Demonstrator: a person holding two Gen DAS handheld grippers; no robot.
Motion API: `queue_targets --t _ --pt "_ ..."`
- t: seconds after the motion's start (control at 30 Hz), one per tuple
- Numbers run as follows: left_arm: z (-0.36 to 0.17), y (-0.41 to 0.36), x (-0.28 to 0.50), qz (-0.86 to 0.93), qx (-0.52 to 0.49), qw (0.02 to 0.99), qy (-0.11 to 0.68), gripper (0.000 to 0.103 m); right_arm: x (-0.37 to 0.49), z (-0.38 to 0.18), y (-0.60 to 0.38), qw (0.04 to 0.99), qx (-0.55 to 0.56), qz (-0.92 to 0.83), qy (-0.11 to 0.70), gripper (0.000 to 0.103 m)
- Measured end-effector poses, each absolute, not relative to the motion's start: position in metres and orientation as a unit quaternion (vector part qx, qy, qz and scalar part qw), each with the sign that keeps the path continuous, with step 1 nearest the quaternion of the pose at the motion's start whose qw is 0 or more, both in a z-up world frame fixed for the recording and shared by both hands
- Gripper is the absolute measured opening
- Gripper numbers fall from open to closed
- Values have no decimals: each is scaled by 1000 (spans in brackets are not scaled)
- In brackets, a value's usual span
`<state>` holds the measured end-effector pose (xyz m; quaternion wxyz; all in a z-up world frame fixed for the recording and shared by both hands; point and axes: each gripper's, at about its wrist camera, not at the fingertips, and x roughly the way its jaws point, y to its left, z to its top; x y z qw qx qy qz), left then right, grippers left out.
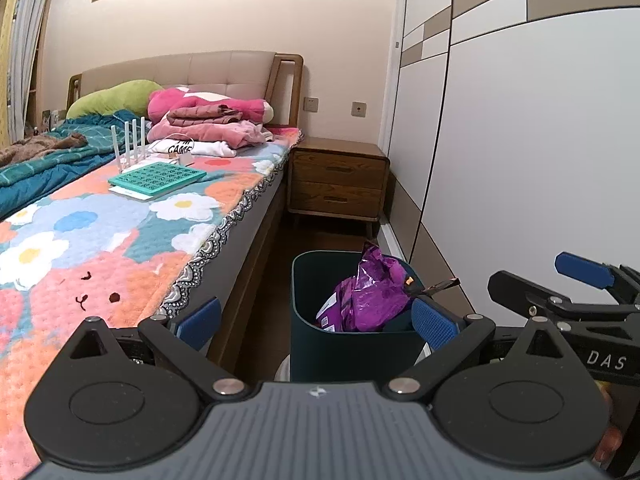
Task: Collect trash
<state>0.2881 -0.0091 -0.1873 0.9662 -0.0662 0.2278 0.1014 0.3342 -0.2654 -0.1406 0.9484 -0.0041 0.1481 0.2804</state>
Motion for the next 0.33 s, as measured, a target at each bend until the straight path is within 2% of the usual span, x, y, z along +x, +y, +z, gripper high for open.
queue_targets --t 0.33 --pt "-188 -11 285 99 -58 966 231 102 332 -143 -264 947 -3 283 149 103"
